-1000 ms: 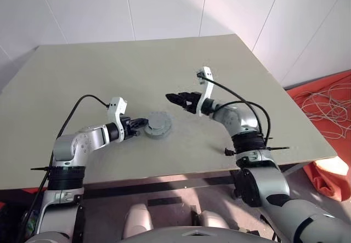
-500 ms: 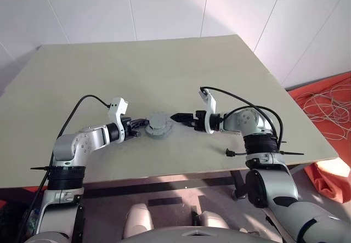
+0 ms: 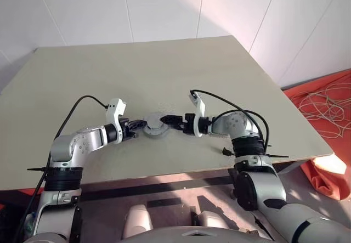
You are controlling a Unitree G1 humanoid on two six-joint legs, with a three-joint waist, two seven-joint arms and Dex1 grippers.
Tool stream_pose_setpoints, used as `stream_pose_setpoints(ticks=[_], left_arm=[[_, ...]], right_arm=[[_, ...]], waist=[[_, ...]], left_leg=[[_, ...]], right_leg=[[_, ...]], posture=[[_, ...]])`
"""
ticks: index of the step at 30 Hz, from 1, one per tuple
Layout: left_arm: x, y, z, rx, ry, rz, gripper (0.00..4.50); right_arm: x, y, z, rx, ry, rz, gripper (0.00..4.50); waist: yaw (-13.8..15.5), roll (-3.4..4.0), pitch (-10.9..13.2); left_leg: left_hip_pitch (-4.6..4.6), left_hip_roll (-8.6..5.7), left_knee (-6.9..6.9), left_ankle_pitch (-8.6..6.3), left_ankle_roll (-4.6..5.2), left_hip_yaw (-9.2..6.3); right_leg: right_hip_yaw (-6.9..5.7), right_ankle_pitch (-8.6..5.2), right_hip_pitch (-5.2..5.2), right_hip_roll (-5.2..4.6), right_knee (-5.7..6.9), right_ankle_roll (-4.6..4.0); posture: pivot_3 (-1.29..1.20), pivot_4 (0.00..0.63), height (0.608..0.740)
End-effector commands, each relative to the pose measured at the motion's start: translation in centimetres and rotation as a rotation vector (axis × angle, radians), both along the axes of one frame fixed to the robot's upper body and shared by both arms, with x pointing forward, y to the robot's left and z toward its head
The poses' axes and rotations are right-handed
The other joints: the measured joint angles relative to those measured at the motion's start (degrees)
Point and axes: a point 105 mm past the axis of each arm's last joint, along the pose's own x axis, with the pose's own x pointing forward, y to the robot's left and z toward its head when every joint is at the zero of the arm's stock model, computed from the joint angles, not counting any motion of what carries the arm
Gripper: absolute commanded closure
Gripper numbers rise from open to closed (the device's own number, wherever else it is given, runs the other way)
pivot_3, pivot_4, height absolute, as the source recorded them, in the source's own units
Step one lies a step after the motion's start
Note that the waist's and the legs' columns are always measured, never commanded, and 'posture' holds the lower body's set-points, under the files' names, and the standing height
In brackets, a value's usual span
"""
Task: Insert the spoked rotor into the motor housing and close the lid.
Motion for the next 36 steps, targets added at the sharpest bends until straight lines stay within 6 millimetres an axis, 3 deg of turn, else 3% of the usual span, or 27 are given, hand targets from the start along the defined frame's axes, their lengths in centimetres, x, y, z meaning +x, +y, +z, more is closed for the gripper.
stream_pose_setpoints(ticks=[1,9,18,31,36], left_arm=[[-0.3,-0.4,-0.2,0.009,0.014,-0.024,4.5],[-0.3,-0.3,-0.2,0.016,0.012,-0.016,4.5],[-0.1,-0.3,-0.1,0.02,0.007,-0.011,4.5],[-0.1,-0.2,-0.2,0.028,0.007,-0.006,4.5],[0.1,-0.1,-0.2,0.031,0.004,-0.002,4.5]], right_arm=[[0.0,2.0,0.9,0.054,-0.007,0.03,0.03],[0.7,3.8,2.2,0.145,0.01,0.019,0.03],[0.1,5.6,3.4,0.193,-0.003,0.078,0.03],[0.1,6.5,2.1,0.135,-0.004,0.052,0.03],[0.6,6.0,2.1,0.131,-0.017,0.04,1.26]], waist=[[-0.08,-0.03,-0.02],[-0.26,-0.02,-0.01],[-0.02,-0.03,0.0],[0.25,-0.03,0.01],[0.3,-0.03,0.01]], left_leg=[[0.0,0.0,0.0,0.01,-0.01,0.0],[0.06,0.06,-0.01,0.21,-0.36,0.0],[-0.09,0.03,-0.02,0.21,-0.35,-0.03],[-0.1,0.02,-0.02,0.21,-0.35,-0.03],[-0.11,0.02,-0.02,0.21,-0.35,-0.03]], right_leg=[[0.0,0.0,0.0,0.0,0.01,0.0],[0.03,-0.08,-0.17,0.03,0.35,-0.13],[0.0,0.01,-0.25,0.02,0.35,0.01],[0.0,-0.03,-0.23,0.0,0.32,-0.05],[0.0,-0.02,-0.25,0.0,0.33,-0.04]], posture=[[0.0,0.0,0.74],[0.0,0.0,0.74],[0.0,0.0,0.74],[0.0,0.0,0.74],[0.0,0.0,0.74]])
